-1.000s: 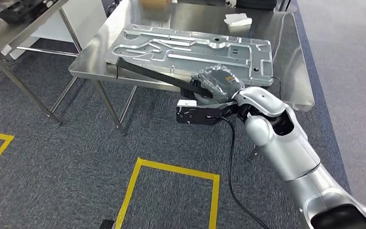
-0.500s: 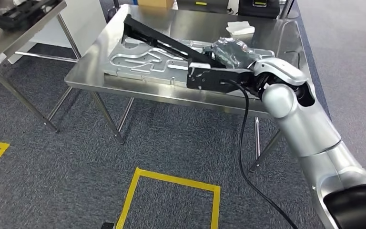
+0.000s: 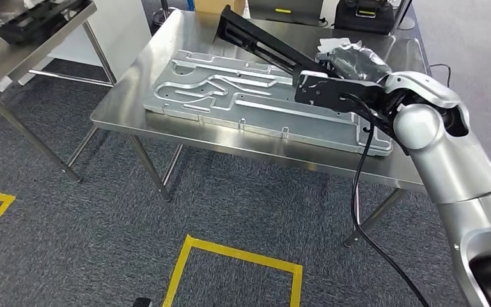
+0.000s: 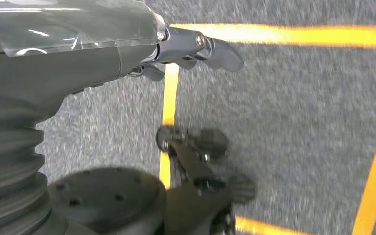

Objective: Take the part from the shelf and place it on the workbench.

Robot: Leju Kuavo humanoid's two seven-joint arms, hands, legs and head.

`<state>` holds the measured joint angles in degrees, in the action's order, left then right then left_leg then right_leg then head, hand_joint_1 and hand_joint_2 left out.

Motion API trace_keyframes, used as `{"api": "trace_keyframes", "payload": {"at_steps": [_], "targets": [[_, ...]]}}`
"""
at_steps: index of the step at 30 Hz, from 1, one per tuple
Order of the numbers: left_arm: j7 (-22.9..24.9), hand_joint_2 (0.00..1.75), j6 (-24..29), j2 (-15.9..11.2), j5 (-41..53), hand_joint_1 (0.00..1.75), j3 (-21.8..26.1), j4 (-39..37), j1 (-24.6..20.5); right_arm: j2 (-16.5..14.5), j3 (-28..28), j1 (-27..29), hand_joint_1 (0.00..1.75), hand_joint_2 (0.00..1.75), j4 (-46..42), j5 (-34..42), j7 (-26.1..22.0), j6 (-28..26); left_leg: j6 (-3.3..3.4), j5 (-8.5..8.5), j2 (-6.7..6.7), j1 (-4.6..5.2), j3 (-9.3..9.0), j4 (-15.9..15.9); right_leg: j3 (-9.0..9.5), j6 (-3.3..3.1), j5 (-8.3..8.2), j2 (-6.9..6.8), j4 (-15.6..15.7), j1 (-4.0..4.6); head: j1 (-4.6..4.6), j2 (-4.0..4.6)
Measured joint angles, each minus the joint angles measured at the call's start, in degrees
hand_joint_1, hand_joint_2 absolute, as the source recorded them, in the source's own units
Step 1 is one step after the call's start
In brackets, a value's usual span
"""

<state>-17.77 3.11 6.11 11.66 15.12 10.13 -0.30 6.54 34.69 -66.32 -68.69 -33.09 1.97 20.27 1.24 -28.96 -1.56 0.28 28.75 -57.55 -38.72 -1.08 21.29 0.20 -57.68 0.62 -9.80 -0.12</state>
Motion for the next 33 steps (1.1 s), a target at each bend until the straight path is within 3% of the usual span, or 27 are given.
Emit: {"api": "trace_keyframes", "payload": {"at_steps": [2, 3, 6, 8, 9, 10, 12, 13, 14, 16, 18, 19, 22, 23, 24, 25, 27, 28, 29, 33], "targets": [[-0.06, 1.75, -0.02, -0.11, 0.41, 0.00, 0.00, 0.01, -0.07, 0.80, -0.05, -0.09, 1.75, 1.75, 0.01, 0.25, -0.10, -0.09, -0.58, -0.13, 0.27, 0.06, -0.08, -1.36, 1.26, -0.42, 0.30, 0.09, 0.57, -0.43, 0.06, 0.00], [-0.07, 1.75, -0.03, -0.16, 0.59, 0.00, 0.00, 0.02, -0.07, 1.10, -0.08, -0.19, 1.75, 1.75, 0.02, 0.41, -0.13, -0.15, -0.91, -0.39, 0.42, 0.04, 0.77, -3.25, 2.00, -0.62, 0.62, 0.10, 0.74, -0.66, 0.06, 0.01], [-0.07, 1.75, -0.07, -0.22, 0.74, 0.00, -0.02, 0.02, -0.19, 1.77, -0.09, -0.25, 1.75, 1.75, 0.25, 1.11, -0.27, -0.33, -1.94, -3.48, 0.80, -0.53, 7.15, -12.99, 3.75, -0.85, 2.00, 0.23, 0.94, -0.89, 0.04, 0.01], [-0.04, 1.75, -0.07, -0.23, 0.75, 0.00, -0.02, 0.02, -0.14, 2.43, -0.07, 0.05, 1.75, 1.75, 0.56, 1.47, -0.33, -0.43, -2.41, -5.56, 0.98, -0.89, 10.63, -15.62, 5.11, -0.67, 3.23, 0.28, 0.92, -0.95, 0.04, 0.01], [-0.01, 1.75, -0.07, -0.23, 0.76, 0.00, -0.02, 0.02, -0.06, 2.81, -0.07, 0.19, 1.75, 1.75, 0.74, 1.58, -0.36, -0.52, -2.49, -4.99, 1.08, -0.98, 11.16, -14.33, 5.95, -0.52, 3.91, 0.27, 0.90, -0.99, 0.04, 0.01], [0.03, 1.75, -0.07, -0.23, 0.75, 0.00, -0.02, 0.02, 0.05, 3.18, -0.07, 0.29, 1.75, 1.75, 0.93, 1.68, -0.40, -0.65, -2.47, -2.85, 1.17, -1.03, 10.92, -11.41, 6.84, -0.34, 4.62, 0.24, 0.88, -1.04, 0.03, 0.01], [0.09, 1.75, -0.07, -0.25, 0.75, 0.00, -0.02, -0.01, 0.28, 3.81, -0.07, 0.44, 1.75, 1.75, 1.35, 1.86, -0.54, -0.97, -2.08, 4.03, 1.31, -0.95, 9.87, -4.09, 8.33, 0.12, 6.00, 0.22, 0.81, -1.03, 0.04, 0.01], [0.13, 1.75, -0.08, -0.26, 0.75, 0.00, -0.02, -0.02, 0.30, 4.09, -0.06, 0.50, 1.75, 1.75, 1.53, 1.97, -0.63, -1.09, -1.74, 6.52, 1.33, -0.81, 9.45, -1.60, 8.78, 0.45, 6.60, 0.26, 0.81, -0.97, 0.05, 0.01], [0.16, 1.75, -0.08, -0.27, 0.76, 0.00, -0.02, -0.03, 0.27, 4.32, -0.06, 0.58, 1.75, 1.75, 1.67, 2.05, -0.72, -1.20, -1.26, 7.87, 1.35, -0.68, 9.25, -0.27, 9.06, 0.84, 6.96, 0.33, 0.70, -0.91, 0.05, 0.00], [0.21, 1.75, -0.09, -0.27, 0.79, 0.00, -0.02, -0.03, 0.07, 4.74, -0.09, 0.65, 1.75, 1.75, 1.75, 2.14, -0.87, -1.36, -0.34, 7.58, 1.33, -0.57, 8.58, 0.14, 9.32, 1.56, 7.29, 0.39, 0.35, -0.89, 0.07, 0.00], [0.23, 1.75, -0.11, -0.29, 0.83, 0.00, -0.01, -0.03, 0.00, 5.23, -0.16, 0.62, 1.75, 1.75, 1.76, 2.19, -1.02, -1.60, 0.41, 7.13, 1.31, -0.65, 7.46, 0.49, 8.55, 2.08, 7.72, 0.27, -2.00, -1.12, 0.08, 0.00], [0.23, 1.75, -0.12, -0.30, 0.88, 0.00, -0.01, -0.03, -0.06, 5.47, -0.19, 0.60, 1.75, 1.75, 1.78, 2.24, -1.14, -1.75, 0.69, 6.81, 1.28, -0.69, 6.87, 0.63, 7.09, 2.30, 8.46, 0.19, -4.67, -1.24, 0.09, 0.00], [0.23, 1.75, -0.14, -0.32, 1.40, 0.00, 0.00, -0.03, -0.28, 6.27, -0.20, 1.10, 1.75, 1.75, 2.06, 2.49, -1.52, -2.24, 1.04, 5.48, 1.13, -0.65, 5.49, 0.62, 0.08, 2.83, 12.34, 0.12, -14.39, -1.39, 0.08, 0.00], [0.21, 1.75, -0.13, -0.32, 1.60, 0.00, 0.00, -0.03, -0.28, 6.55, -0.20, 1.42, 1.75, 1.75, 2.22, 2.57, -1.61, -2.34, 1.01, 4.98, 1.00, -0.64, 4.92, 0.59, -1.53, 2.95, 12.86, 0.12, -15.46, -1.40, 0.08, 0.00], [0.17, 1.75, -0.08, -0.32, 1.75, 0.00, -0.01, -0.03, -0.23, 6.80, -0.20, 1.72, 1.75, 1.75, 2.37, 2.63, -1.73, -2.45, 0.94, 4.44, 0.87, -0.63, 4.25, 0.55, -2.23, 2.97, 12.15, 0.11, -14.62, -1.41, 0.08, 0.00], [0.09, 1.75, 0.03, -0.31, 1.84, 0.00, -0.02, -0.03, -0.17, 7.04, -0.20, 1.97, 1.75, 1.75, 2.51, 2.68, -1.90, -2.63, 0.83, 3.82, 0.76, -0.60, 3.47, 0.53, -2.11, 2.85, 10.01, 0.11, -11.99, -1.40, 0.08, 0.01], [-0.12, 1.75, 0.27, -0.27, 2.02, 0.00, -0.05, -0.03, -0.09, 7.50, -0.20, 2.36, 1.75, 1.75, 2.79, 2.77, -2.42, -3.32, 0.53, 2.57, 0.60, -0.47, 2.15, 0.37, -0.96, 2.27, 3.29, 0.14, -4.43, -1.22, 0.05, 0.01], [-0.21, 1.75, 0.34, -0.24, 2.14, 0.00, -0.06, -0.04, -0.15, 7.66, -0.16, 2.51, 1.75, 1.75, 2.96, 2.80, -2.66, -3.77, 0.27, 2.03, 0.52, -0.38, 1.81, 0.30, -0.53, 1.91, 0.82, 0.18, -1.75, -1.05, 0.08, 0.01], [-0.27, 1.75, 0.36, -0.22, 2.29, 0.00, -0.07, -0.04, -0.24, 7.76, -0.11, 2.70, 1.75, 1.75, 3.13, 2.80, -2.87, -4.15, -0.05, 1.60, 0.45, -0.34, 1.64, 0.29, -0.39, 1.55, -0.62, 0.21, -0.30, -0.89, 0.08, 0.00], [-0.40, 1.75, 0.37, -0.28, 2.59, 0.00, -0.07, -0.03, -0.62, 7.84, -0.03, 3.07, 1.75, 1.75, 3.39, 2.70, -3.26, -4.75, -1.38, 0.35, 0.55, -0.32, 1.71, -1.24, 0.54, 0.14, -0.24, 0.21, 0.35, -0.98, 0.01, -0.01]]}}
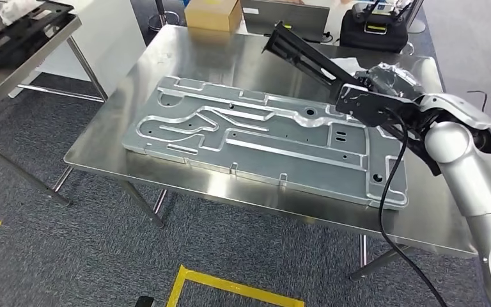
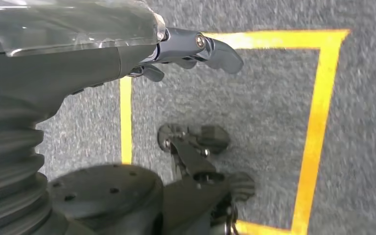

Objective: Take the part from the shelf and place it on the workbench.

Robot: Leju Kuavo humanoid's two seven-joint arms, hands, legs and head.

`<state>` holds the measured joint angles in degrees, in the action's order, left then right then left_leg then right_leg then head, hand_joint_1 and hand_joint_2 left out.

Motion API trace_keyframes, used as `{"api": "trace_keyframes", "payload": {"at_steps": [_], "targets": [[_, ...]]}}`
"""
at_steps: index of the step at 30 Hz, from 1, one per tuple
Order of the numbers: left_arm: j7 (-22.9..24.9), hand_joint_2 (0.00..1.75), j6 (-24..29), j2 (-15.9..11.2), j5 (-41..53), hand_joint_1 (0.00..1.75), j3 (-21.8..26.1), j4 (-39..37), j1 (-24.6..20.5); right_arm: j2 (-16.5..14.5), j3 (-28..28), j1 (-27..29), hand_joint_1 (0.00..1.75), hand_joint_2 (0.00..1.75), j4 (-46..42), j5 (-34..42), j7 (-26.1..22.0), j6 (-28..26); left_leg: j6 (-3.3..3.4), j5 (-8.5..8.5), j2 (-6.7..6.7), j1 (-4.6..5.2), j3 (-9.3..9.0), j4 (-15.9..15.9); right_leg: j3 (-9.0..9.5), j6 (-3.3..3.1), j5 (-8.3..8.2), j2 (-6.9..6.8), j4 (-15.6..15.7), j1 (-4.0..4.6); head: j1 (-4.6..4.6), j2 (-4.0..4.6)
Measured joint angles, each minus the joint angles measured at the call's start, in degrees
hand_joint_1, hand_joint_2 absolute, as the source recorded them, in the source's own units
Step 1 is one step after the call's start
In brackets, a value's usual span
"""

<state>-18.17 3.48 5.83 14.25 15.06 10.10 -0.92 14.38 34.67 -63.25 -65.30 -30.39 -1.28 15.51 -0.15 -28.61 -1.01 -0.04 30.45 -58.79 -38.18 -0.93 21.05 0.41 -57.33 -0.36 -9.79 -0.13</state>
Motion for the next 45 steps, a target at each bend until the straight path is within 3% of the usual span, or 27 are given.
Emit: {"api": "trace_keyframes", "payload": {"at_steps": [2, 4, 5, 6, 7, 9, 11, 13, 17, 22, 32, 45], "targets": [[0.00, 1.75, -0.01, -0.03, 0.01, 0.00, 0.00, 0.00, -0.10, -0.02, 0.03, 0.04, 1.75, 1.75, 0.13, -0.07, -0.04, -0.32, -0.53, -2.14, 0.33, -0.19, 3.04, -5.73, 0.69, -0.54, 0.45, -0.05, 0.19, -0.14, -0.01, 0.01], [0.01, 1.75, -0.01, -0.03, 0.02, 0.00, 0.00, 0.00, -0.13, -0.17, 0.18, 0.48, 1.75, 1.75, 0.33, -0.34, 0.02, -0.79, -0.88, -4.86, 0.53, -0.36, 7.71, -13.21, 1.10, -0.79, 0.98, -0.04, 0.17, -0.06, -0.02, 0.01], [0.01, 1.75, -0.01, -0.03, 0.03, 0.00, 0.00, 0.00, -0.11, -0.29, 0.29, 0.82, 1.75, 1.75, 0.46, -0.53, 0.06, -0.99, -0.96, -5.23, 0.57, -0.42, 9.33, -15.17, 1.36, -0.84, 1.26, 0.00, 0.13, -0.01, -0.01, 0.02], [0.01, 1.75, 0.00, -0.03, 0.03, 0.00, 0.00, 0.00, -0.10, -0.41, 0.39, 1.13, 1.75, 1.75, 0.60, -0.80, 0.14, -1.26, -1.10, -4.35, 0.58, -0.47, 9.92, -14.99, 1.67, -0.87, 1.57, 0.03, 0.05, 0.02, -0.01, 0.02], [0.01, 1.75, 0.00, -0.04, 0.05, 0.00, 0.00, 0.00, -0.09, -0.57, 0.46, 1.34, 1.75, 1.75, 0.75, -1.19, 0.24, -1.68, -1.29, -2.24, 0.60, -0.55, 9.36, -12.50, 2.01, -0.89, 1.91, 0.06, -0.07, 0.02, -0.01, 0.02], [0.02, 1.75, -0.01, -0.04, 0.12, 0.00, 0.00, 0.00, -0.11, -1.12, 0.54, 1.47, 1.75, 1.75, 1.06, -3.02, 0.59, -3.95, -1.92, 2.53, 0.71, -0.82, 6.33, -4.38, 2.51, -0.79, 2.62, 0.15, -0.52, 0.13, -0.02, 0.02], [0.05, 1.75, -0.01, -0.02, 0.19, 0.00, 0.00, 0.00, -0.21, -2.09, 0.60, 1.48, 1.75, 1.75, 1.43, -5.85, 1.07, -7.59, -1.56, 4.48, 0.77, -0.93, 4.29, 0.54, 2.51, -0.53, 3.07, 0.37, -0.99, 0.39, -0.01, 0.01], [0.08, 1.75, -0.01, -0.02, 0.23, 0.00, 0.00, 0.00, -0.38, -3.28, 0.77, 1.65, 1.75, 1.75, 1.91, -8.53, 1.53, -10.50, -0.83, 4.40, 0.71, -0.83, 4.09, 1.09, 2.36, -0.33, 3.19, 0.45, -1.13, 0.54, -0.01, 0.01], [0.15, 1.75, 0.01, -0.02, 0.33, 0.00, 0.00, 0.00, -0.48, -6.83, 0.98, 2.33, 1.75, 1.75, 3.76, -14.29, 1.39, -13.76, -0.71, 4.32, 0.62, -0.61, 4.16, 1.08, 2.35, -0.07, 3.23, 0.32, -1.10, 0.33, -0.01, 0.01], [0.93, 1.75, 0.27, -0.02, 0.33, 0.00, 0.04, 0.00, -0.74, -14.02, 1.01, 2.15, 1.75, 1.75, 9.35, -20.62, 0.38, -15.38, -0.60, 4.30, 0.63, -0.46, 4.14, 1.08, 2.33, 0.04, 3.20, 0.38, -1.08, 0.23, -0.01, 0.02], [2.98, 1.75, 0.99, -0.02, 1.19, 0.00, 0.19, 0.00, -0.84, -26.17, 3.08, 1.93, 1.75, 1.75, 20.80, -29.57, -5.19, -15.09, -0.63, 4.38, 0.56, -0.50, 4.12, 1.11, 2.32, 0.03, 3.20, 0.29, -1.12, 0.36, -0.02, 0.01], [4.67, 1.75, 2.05, -0.02, 1.03, 0.00, 1.40, 0.00, -0.82, -31.03, 12.05, 1.22, 1.75, 1.75, 31.39, -41.08, -13.52, -14.34, -0.63, 4.40, 0.51, -0.49, 4.17, 1.08, 2.34, 0.02, 3.18, 0.17, -1.11, 0.34, -0.02, 0.01]]}}
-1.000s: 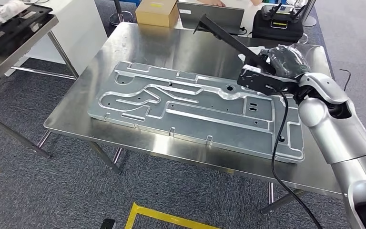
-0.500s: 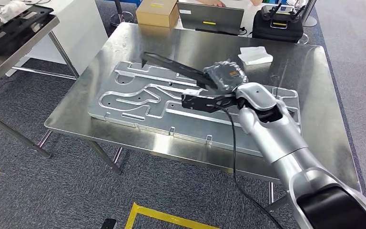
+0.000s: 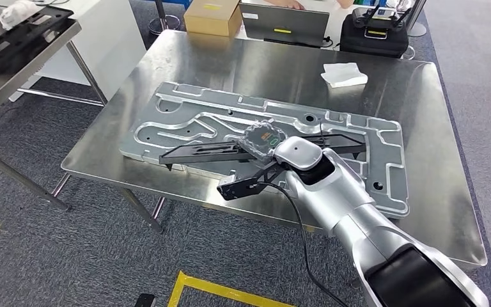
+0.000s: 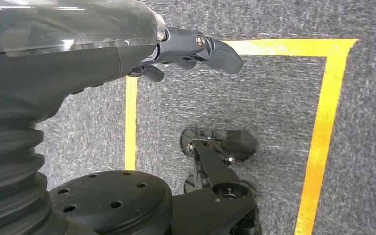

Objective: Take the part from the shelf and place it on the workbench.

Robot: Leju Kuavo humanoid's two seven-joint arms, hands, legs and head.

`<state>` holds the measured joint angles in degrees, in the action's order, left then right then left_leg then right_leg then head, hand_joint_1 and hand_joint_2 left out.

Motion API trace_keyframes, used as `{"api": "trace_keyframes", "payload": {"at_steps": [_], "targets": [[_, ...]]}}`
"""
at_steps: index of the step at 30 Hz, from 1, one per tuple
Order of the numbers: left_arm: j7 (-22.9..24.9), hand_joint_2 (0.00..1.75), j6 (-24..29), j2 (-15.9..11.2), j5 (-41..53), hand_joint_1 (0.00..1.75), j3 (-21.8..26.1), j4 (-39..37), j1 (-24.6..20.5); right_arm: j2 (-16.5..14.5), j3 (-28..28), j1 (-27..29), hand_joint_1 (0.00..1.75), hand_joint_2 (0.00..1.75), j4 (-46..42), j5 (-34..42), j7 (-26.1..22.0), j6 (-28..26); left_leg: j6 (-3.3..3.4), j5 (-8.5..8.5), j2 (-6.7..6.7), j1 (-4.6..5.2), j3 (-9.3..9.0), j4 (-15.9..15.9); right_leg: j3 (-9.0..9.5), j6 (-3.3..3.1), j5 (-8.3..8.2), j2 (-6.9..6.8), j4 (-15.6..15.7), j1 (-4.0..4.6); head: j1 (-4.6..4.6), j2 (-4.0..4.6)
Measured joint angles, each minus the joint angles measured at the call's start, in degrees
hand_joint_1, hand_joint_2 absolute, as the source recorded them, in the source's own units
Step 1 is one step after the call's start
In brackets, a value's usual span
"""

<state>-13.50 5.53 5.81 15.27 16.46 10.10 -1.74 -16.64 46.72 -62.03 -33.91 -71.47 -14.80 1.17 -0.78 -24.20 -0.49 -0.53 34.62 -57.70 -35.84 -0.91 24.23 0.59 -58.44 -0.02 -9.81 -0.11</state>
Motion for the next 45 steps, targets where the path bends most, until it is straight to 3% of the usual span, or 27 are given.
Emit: {"api": "trace_keyframes", "payload": {"at_steps": [13, 21, 25, 36, 45], "targets": [[1.80, 1.75, 0.96, 0.00, -0.25, 0.00, 1.62, 0.00, -0.16, -1.04, 4.23, -1.10, 1.75, 1.75, 4.94, -2.33, -0.65, -0.97, 0.00, 0.00, 0.01, 0.00, -0.09, 0.00, 0.03, 0.00, -0.01, 0.05, 0.00, 0.00, 0.00, -0.01], [0.66, 1.75, 2.32, 0.14, -1.02, 0.00, 2.68, 0.00, 0.09, -0.75, 4.12, -0.92, 1.75, 1.75, 5.73, -4.51, 5.85, -6.96, -0.02, 0.06, 0.02, 0.00, -0.09, -0.01, 0.04, 0.04, -0.06, 0.06, 0.00, 0.00, 0.00, 0.00], [0.31, 1.75, 2.44, 0.27, -0.91, 0.00, 3.12, 0.00, 0.34, -0.02, 2.56, -0.90, 1.75, 1.75, 5.43, -6.33, 7.89, -9.96, -0.02, 0.06, 0.02, 0.01, -0.08, -0.03, 0.03, 0.05, -0.07, 0.05, 0.01, -0.01, 0.00, 0.00], [0.16, 1.75, 2.50, 0.44, -0.74, 0.00, 3.44, 0.00, 0.44, 1.03, 0.40, -0.30, 1.75, 1.75, 4.69, -8.97, 9.69, -10.46, -0.02, 0.06, 0.02, 0.00, -0.07, -0.02, 0.01, 0.04, -0.07, 0.07, 0.01, 0.00, 0.00, -0.01], [0.05, 1.75, 2.48, 0.46, 0.27, 0.00, 3.54, 0.00, 0.49, 1.91, -7.19, 1.86, 1.75, 1.75, 3.44, -14.92, 12.86, -10.67, -0.02, 0.06, 0.01, 0.01, -0.06, -0.03, 0.02, 0.05, -0.07, 0.06, 0.01, -0.02, 0.00, -0.01]]}}
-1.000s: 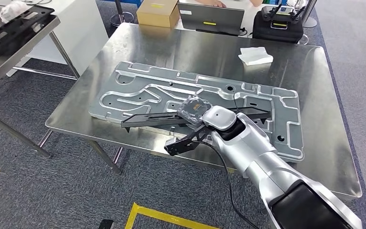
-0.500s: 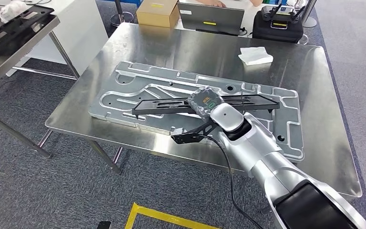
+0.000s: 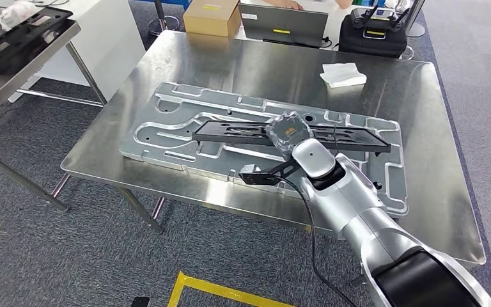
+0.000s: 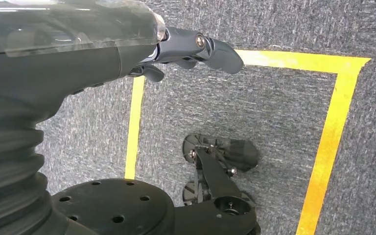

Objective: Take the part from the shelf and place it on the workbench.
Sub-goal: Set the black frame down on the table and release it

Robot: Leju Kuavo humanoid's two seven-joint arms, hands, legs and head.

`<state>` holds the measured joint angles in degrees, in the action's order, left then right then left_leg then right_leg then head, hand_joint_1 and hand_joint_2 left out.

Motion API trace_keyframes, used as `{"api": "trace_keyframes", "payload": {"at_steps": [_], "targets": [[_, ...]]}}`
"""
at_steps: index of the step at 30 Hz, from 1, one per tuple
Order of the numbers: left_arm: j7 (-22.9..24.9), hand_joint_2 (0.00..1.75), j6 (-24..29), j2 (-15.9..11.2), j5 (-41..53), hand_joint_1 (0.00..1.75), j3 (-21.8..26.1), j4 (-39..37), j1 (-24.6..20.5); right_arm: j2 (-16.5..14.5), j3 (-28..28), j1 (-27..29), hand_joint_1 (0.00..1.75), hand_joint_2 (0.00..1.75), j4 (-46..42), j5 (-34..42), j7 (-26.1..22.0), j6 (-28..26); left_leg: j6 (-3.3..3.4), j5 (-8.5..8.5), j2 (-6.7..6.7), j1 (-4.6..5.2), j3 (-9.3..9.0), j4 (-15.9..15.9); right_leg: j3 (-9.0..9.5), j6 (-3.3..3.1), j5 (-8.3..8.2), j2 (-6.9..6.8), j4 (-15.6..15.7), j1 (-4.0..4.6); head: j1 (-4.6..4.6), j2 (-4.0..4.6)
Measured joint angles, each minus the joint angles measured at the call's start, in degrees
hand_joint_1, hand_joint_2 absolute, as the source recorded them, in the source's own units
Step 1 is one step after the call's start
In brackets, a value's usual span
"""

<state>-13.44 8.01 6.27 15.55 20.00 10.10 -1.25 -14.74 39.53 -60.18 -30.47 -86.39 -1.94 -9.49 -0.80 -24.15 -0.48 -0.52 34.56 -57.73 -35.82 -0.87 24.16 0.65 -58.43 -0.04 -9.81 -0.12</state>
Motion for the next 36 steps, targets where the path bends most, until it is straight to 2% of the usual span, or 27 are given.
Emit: {"api": "trace_keyframes", "payload": {"at_steps": [6, 11, 12, 13, 15, 16, 17, 23, 27, 30, 33, 36], "targets": [[0.22, 1.75, -0.05, 0.00, 0.42, 0.00, 0.31, 0.00, -0.01, 0.79, -3.51, 1.58, 1.75, 1.75, 0.05, -1.44, 1.35, -1.00, 0.00, 0.00, 0.00, 0.00, 0.00, 0.00, 0.00, 0.00, 0.00, 0.00, 0.00, 0.00, 0.00, 0.00], [0.37, 1.75, -0.05, 0.00, 0.77, 0.00, 0.53, 0.00, -0.02, 0.95, -4.34, 1.96, 1.75, 1.75, 0.13, -2.32, 2.15, -1.30, 0.00, 0.00, 0.00, 0.00, 0.00, 0.00, -0.01, 0.00, 0.00, 0.00, 0.00, 0.00, 0.00, 0.01], [0.39, 1.31, -0.04, 0.01, 0.80, 0.00, 0.61, 0.00, -0.02, 0.97, -4.57, 2.04, 1.31, 1.31, 0.15, -2.42, 2.32, -1.38, 0.00, 0.00, 0.00, 0.00, 0.00, 0.00, -0.01, 0.00, 0.00, 0.00, 0.00, 0.00, 0.00, 0.01], [0.49, 1.31, 0.02, 0.01, 0.90, 0.00, 0.72, 0.00, -0.02, 1.02, -5.20, 2.17, 0.87, 0.87, 0.21, -2.54, 2.56, -1.60, 0.00, 0.00, 0.00, 0.00, 0.00, 0.00, -0.01, 0.00, 0.00, 0.01, 0.00, 0.00, 0.00, 0.01], [0.59, 0.44, -0.04, 0.02, 1.35, 0.00, 0.93, 0.00, -0.02, 1.14, -6.76, 2.46, 0.00, 0.00, 0.45, -2.78, 3.01, -2.07, 0.00, 0.00, 0.01, 0.00, 0.00, 0.01, -0.01, 0.00, 0.00, 0.01, 0.00, 0.01, 0.00, 0.01], [0.54, 0.44, -0.11, 0.03, 1.55, 0.00, 0.97, 0.00, -0.01, 1.19, -7.45, 2.55, 0.00, 0.00, 0.56, -2.80, 3.08, -2.22, 0.00, 0.00, 0.01, 0.00, 0.00, 0.01, 0.00, 0.00, 0.00, 0.01, 0.00, 0.01, 0.00, 0.00], [0.42, 0.00, -0.18, 0.04, 1.70, 0.00, 1.02, 0.00, -0.01, 1.22, -7.83, 2.60, 0.00, 0.00, 0.63, -2.81, 3.08, -2.23, 0.00, 0.00, 0.01, 0.00, 0.00, 0.01, 0.00, 0.00, 0.00, 0.01, 0.00, 0.01, 0.00, 0.00], [0.42, 0.00, 0.19, 0.09, 1.87, 0.00, 1.26, 0.00, -0.01, 1.43, -9.55, 2.95, 0.00, 0.00, 0.65, -2.79, 2.92, -2.09, 0.00, 0.00, 0.01, 0.00, 0.00, 0.00, 0.00, 0.00, 0.00, 0.01, 0.00, 0.00, 0.00, 0.00], [0.46, 0.00, -0.17, 0.09, 1.88, 0.00, 1.32, 0.00, -0.01, 1.46, -11.22, 3.51, 0.00, 1.75, 0.11, -0.64, 1.48, -2.46, 0.00, 0.00, 0.00, 0.00, 0.00, 0.00, 0.00, 0.00, 0.00, 0.01, 0.00, 0.00, 0.00, 0.01], [0.74, 0.00, -0.41, 0.09, 1.90, 0.00, 1.36, 0.00, 0.01, 1.09, -14.53, 5.25, 0.00, 1.75, -3.00, 8.17, -2.73, -1.84, 0.00, 0.00, 0.00, 0.00, 0.01, 0.00, 0.01, 0.00, 0.00, 0.01, 0.00, 0.00, 0.00, 0.01], [1.14, 0.00, -0.63, 0.09, 1.98, 0.00, 1.38, 0.00, 0.02, -0.47, -20.24, 8.40, 0.00, 1.75, -10.28, 24.44, -7.60, 2.92, 0.00, 0.00, -0.01, -0.01, 0.01, 0.01, 0.01, 0.00, 0.00, 0.01, 0.00, 0.01, 0.00, 0.01], [1.40, 0.00, -0.74, 0.12, 2.11, 0.00, 1.40, 0.00, 0.02, -2.07, -24.35, 11.51, 0.00, 1.75, -20.14, 37.15, -7.91, 8.05, 0.00, 0.00, -0.01, -0.01, 0.02, 0.02, 0.00, 0.01, 0.02, -0.04, 0.00, 0.02, 0.00, 0.00]]}}
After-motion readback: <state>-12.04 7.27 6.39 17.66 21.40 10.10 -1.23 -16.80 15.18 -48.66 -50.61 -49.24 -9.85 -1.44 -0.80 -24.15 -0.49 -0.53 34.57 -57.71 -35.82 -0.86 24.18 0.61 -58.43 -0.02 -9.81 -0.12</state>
